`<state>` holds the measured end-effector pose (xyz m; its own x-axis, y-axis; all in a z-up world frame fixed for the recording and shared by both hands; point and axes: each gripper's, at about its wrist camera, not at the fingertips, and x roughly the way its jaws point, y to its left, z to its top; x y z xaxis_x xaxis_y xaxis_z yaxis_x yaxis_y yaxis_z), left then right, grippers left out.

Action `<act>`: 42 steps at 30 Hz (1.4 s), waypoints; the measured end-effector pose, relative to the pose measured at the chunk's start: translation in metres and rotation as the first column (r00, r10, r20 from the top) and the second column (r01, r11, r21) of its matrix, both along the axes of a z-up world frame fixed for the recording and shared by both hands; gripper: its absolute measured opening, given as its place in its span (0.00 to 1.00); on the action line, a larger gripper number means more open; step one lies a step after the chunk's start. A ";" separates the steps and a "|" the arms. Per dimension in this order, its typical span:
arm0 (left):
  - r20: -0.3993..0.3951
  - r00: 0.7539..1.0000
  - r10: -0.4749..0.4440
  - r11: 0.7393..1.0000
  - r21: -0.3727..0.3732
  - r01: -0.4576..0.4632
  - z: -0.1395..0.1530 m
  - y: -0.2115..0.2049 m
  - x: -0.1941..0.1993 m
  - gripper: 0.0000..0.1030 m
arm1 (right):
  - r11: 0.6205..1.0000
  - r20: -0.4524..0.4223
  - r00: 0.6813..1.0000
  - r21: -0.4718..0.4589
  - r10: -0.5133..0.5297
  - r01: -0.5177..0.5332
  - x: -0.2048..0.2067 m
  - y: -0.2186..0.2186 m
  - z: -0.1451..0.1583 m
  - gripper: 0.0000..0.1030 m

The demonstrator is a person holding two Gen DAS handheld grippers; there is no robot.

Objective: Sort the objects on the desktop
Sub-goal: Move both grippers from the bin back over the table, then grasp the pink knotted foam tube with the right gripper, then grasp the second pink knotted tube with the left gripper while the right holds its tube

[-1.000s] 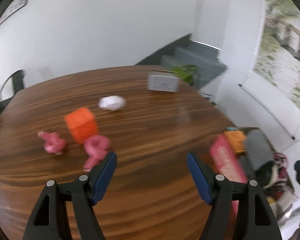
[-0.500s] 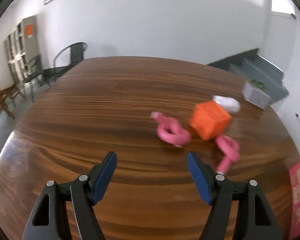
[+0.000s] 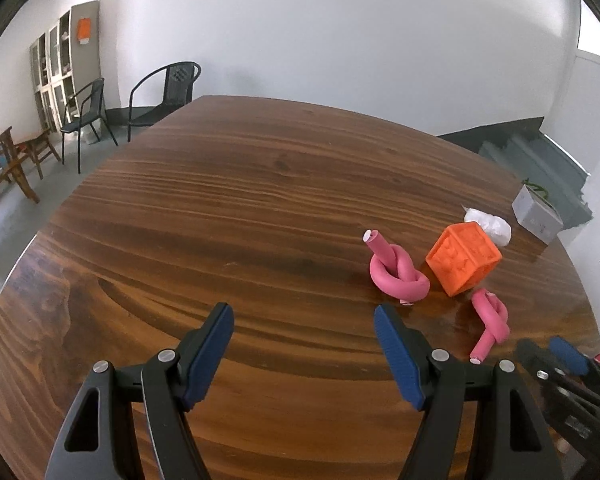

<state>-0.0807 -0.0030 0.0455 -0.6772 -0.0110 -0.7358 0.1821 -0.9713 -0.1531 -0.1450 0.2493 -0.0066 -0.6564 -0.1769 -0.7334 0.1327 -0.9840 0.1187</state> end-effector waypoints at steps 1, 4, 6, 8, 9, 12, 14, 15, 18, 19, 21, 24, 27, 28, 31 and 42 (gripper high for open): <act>0.001 1.000 0.000 1.000 0.000 0.000 0.001 0.000 0.000 0.72 | 1.000 0.011 1.000 0.001 0.000 0.000 -0.005 -0.003 -0.004 0.79; 0.000 1.000 0.007 1.000 0.009 -0.007 0.004 -0.003 0.000 0.72 | 1.000 0.028 1.000 0.014 0.001 -0.001 -0.015 -0.010 -0.014 0.79; -0.001 1.000 0.013 1.000 0.018 -0.013 0.004 -0.005 -0.001 0.72 | 1.000 0.032 1.000 0.018 0.002 -0.002 -0.020 -0.013 -0.017 0.79; 0.003 1.000 0.015 1.000 0.022 -0.015 0.002 -0.004 -0.003 0.72 | 1.000 0.032 0.999 0.021 0.001 -0.001 -0.025 -0.016 -0.018 0.79; 0.006 1.000 0.014 1.000 0.023 -0.014 0.002 -0.004 -0.003 0.72 | 1.000 0.032 0.999 0.022 0.000 0.000 -0.027 -0.017 -0.018 0.79; 0.013 1.000 0.011 1.000 0.024 -0.011 0.000 -0.002 -0.003 0.72 | 1.000 0.037 0.999 0.027 -0.003 0.002 -0.035 -0.019 -0.021 0.79; 0.017 1.000 0.006 1.000 0.021 -0.006 -0.001 -0.001 -0.004 0.72 | 1.000 0.045 0.999 0.027 -0.007 0.005 -0.040 -0.020 -0.024 0.79; 0.018 1.000 0.005 1.000 0.020 -0.005 -0.002 -0.001 -0.004 0.72 | 1.000 0.050 0.999 0.027 -0.008 0.007 -0.043 -0.020 -0.026 0.79; 0.021 1.000 0.001 1.000 0.019 -0.002 -0.003 0.001 -0.005 0.72 | 0.999 0.063 0.998 0.032 -0.010 0.009 -0.049 -0.020 -0.031 0.74; 0.022 1.000 0.000 1.000 0.019 -0.001 -0.003 0.000 -0.006 0.72 | 0.999 0.068 0.998 0.035 -0.008 0.006 -0.050 -0.020 -0.032 0.72; 0.028 1.000 -0.004 1.000 0.023 0.003 -0.005 0.000 -0.007 0.72 | 0.999 0.071 0.997 0.047 -0.005 0.002 -0.053 -0.022 -0.033 0.64; 0.029 1.000 -0.003 1.000 0.021 0.003 -0.005 0.000 -0.008 0.72 | 0.998 0.067 0.998 0.062 0.001 -0.005 -0.055 -0.023 -0.034 0.57; 0.032 0.999 -0.010 1.000 0.022 0.010 -0.006 0.000 -0.009 0.72 | 0.997 0.060 0.998 0.077 0.006 -0.010 -0.055 -0.024 -0.034 0.48; 0.033 0.999 -0.013 1.000 0.022 0.012 -0.007 0.000 -0.009 0.72 | 0.997 0.059 0.998 0.077 0.004 -0.009 -0.054 -0.024 -0.034 0.48; 0.032 0.999 -0.020 1.000 0.023 0.020 -0.009 0.001 -0.010 0.72 | 0.998 0.053 0.999 0.069 -0.009 0.005 -0.050 -0.019 -0.032 0.48; 0.034 0.996 -0.078 0.996 0.034 0.077 -0.016 0.023 -0.027 0.72 | 1.000 -0.024 1.000 0.000 -0.014 0.014 0.001 0.008 0.004 0.48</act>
